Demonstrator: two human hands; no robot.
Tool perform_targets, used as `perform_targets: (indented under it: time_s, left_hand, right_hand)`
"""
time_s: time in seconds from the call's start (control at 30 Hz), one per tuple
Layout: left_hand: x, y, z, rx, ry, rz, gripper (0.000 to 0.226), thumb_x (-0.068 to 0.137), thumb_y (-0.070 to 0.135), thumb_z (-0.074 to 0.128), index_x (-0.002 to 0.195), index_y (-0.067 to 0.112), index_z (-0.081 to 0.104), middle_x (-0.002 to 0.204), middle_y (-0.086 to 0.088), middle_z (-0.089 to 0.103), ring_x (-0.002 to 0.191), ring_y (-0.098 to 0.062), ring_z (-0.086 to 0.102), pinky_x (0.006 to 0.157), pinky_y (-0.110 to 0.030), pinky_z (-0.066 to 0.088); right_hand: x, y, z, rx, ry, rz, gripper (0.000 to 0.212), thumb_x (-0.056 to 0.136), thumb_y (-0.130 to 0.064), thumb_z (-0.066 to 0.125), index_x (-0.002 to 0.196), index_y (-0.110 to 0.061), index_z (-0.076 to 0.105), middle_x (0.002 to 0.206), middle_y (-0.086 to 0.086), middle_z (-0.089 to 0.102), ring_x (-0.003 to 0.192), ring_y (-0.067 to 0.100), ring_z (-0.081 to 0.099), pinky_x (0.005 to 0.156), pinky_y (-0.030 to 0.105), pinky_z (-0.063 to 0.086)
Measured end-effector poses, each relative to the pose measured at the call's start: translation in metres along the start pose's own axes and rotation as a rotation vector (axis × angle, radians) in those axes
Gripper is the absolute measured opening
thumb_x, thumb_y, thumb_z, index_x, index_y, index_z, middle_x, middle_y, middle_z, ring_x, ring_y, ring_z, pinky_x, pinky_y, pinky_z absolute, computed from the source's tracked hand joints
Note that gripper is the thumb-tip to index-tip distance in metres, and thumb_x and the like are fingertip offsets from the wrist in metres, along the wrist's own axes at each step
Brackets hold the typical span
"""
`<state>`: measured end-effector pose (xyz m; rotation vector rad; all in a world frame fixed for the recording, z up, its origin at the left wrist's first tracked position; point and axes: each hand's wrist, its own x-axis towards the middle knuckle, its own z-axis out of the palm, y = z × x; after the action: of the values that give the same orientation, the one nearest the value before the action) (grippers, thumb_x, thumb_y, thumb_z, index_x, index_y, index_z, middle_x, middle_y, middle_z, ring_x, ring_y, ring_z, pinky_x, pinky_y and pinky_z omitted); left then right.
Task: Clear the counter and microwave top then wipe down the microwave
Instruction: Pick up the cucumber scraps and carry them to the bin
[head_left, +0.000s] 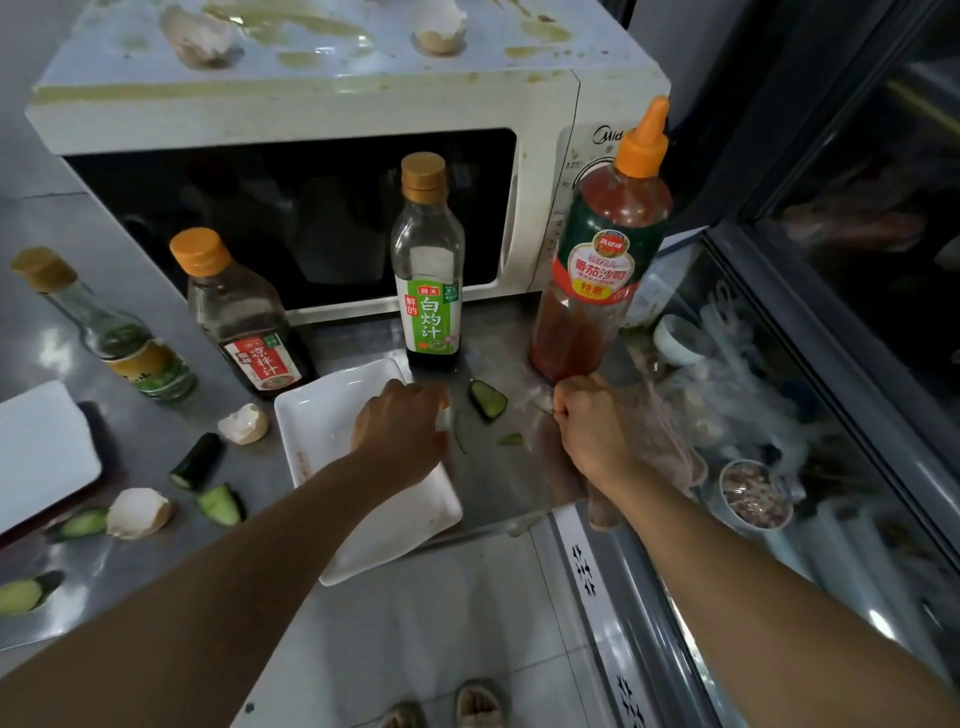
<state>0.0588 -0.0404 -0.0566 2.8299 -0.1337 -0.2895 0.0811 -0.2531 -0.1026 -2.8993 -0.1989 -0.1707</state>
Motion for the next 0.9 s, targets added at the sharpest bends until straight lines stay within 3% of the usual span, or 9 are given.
perform_targets:
  time_s: [0.2, 0.47, 0.6, 0.7, 0.8, 0.9]
  left_hand:
    - [0.002, -0.001, 0.007, -0.003, 0.026, -0.008, 0.028, 0.088, 0.023, 0.061, 0.116, 0.021, 0.059, 0.117, -0.003, 0.063, 0.113, -0.023, 0.050, 0.090, -0.037, 0.047]
    - [0.003, 0.002, 0.007, -0.011, 0.054, -0.023, 0.028, 0.087, 0.022, 0.061, 0.115, 0.020, 0.061, 0.117, -0.003, 0.063, 0.112, -0.022, 0.049, 0.088, -0.036, 0.045]
    - [0.000, 0.004, 0.004, -0.024, 0.066, -0.024, 0.029, 0.087, 0.021, 0.062, 0.116, 0.020, 0.061, 0.119, -0.003, 0.063, 0.114, -0.022, 0.049, 0.090, -0.036, 0.045]
    - [-0.004, 0.003, 0.000, -0.026, 0.069, -0.021, 0.031, 0.086, 0.022, 0.063, 0.117, 0.021, 0.061, 0.120, -0.002, 0.062, 0.115, -0.021, 0.048, 0.091, -0.036, 0.045]
    - [-0.008, 0.002, -0.003, -0.029, 0.067, -0.022, 0.032, 0.086, 0.025, 0.065, 0.118, 0.021, 0.060, 0.121, -0.002, 0.062, 0.116, -0.022, 0.048, 0.093, -0.037, 0.044]
    - [-0.011, -0.002, -0.004, -0.024, 0.069, -0.021, 0.032, 0.087, 0.025, 0.064, 0.118, 0.021, 0.059, 0.121, -0.002, 0.062, 0.117, -0.022, 0.047, 0.093, -0.037, 0.044]
  right_hand:
    - [0.005, 0.001, 0.004, -0.056, 0.066, -0.073, 0.024, 0.062, 0.009, 0.070, 0.067, -0.012, 0.060, 0.062, 0.005, 0.061, 0.063, 0.025, 0.057, 0.052, 0.031, 0.042]
    - [0.002, 0.000, 0.005, -0.098, 0.079, -0.127, 0.029, 0.060, 0.009, 0.069, 0.082, -0.009, 0.062, 0.072, 0.010, 0.064, 0.072, 0.029, 0.057, 0.061, 0.035, 0.043]
    - [-0.005, -0.009, 0.002, 0.061, 0.104, -0.131, 0.031, 0.062, 0.013, 0.070, 0.085, -0.006, 0.062, 0.079, 0.013, 0.063, 0.074, 0.031, 0.058, 0.059, 0.034, 0.044]
    - [-0.009, -0.022, -0.002, 0.239, 0.010, -0.125, 0.021, 0.077, 0.009, 0.061, 0.094, -0.005, 0.061, 0.089, 0.014, 0.061, 0.085, 0.030, 0.057, 0.066, 0.039, 0.050]
    - [-0.009, -0.028, 0.008, 0.282, -0.103, -0.125, 0.018, 0.084, 0.003, 0.054, 0.095, -0.007, 0.064, 0.095, 0.011, 0.063, 0.095, 0.028, 0.055, 0.077, 0.037, 0.045]
    - [-0.014, -0.030, 0.018, 0.227, -0.133, -0.130, 0.014, 0.085, -0.003, 0.055, 0.092, -0.010, 0.065, 0.094, 0.010, 0.063, 0.094, 0.029, 0.054, 0.071, 0.025, 0.024]
